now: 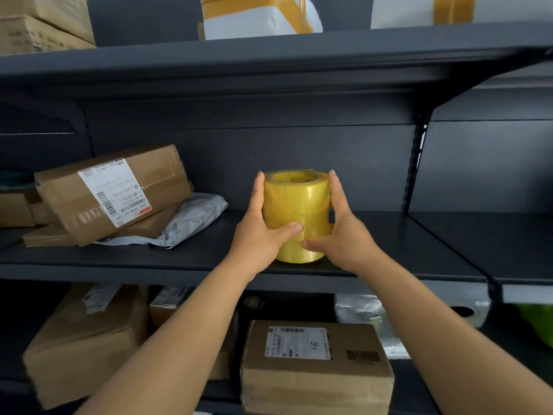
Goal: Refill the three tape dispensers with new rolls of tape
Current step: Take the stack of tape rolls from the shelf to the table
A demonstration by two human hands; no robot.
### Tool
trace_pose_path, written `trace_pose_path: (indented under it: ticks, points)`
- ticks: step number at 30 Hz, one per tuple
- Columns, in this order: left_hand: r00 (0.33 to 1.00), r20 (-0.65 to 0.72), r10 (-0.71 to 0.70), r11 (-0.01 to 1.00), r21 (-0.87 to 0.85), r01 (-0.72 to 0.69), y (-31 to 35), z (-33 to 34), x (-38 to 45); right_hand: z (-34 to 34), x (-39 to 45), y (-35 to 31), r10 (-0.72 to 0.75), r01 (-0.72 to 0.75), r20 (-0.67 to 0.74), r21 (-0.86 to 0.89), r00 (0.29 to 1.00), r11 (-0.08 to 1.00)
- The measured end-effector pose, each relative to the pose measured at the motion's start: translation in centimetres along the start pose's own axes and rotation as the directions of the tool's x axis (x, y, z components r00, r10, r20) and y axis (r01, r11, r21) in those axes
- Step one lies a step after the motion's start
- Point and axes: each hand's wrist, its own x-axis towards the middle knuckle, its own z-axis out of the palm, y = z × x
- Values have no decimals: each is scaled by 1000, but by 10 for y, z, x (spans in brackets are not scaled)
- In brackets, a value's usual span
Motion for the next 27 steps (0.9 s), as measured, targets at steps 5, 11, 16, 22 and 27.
trace_pose_path:
  ticks: [5, 11, 16, 22, 27]
  points:
    - [996, 58, 74, 997, -25, -73, 21, 22, -20, -28, -41, -6, 37, -41, -107, -34, 994, 999]
    - [977, 150, 153, 986, -95, -140, 48, 68, -50, -71, -98, -1, 61, -84, -238, -89, 969, 992]
    - [947, 264, 184, 978, -145, -149, 73, 110, -87, -107, -158, 3, 99, -148, -340, -119, 935, 982]
    - [887, 403, 225, 959, -252, -129, 104, 165, -160, -148, -259, 10, 165, -254, -468, -134, 868, 958]
    - [825, 509, 247, 948, -305, -96, 132, 202, -242, -173, -362, -5, 235, -362, -543, -140, 806, 922]
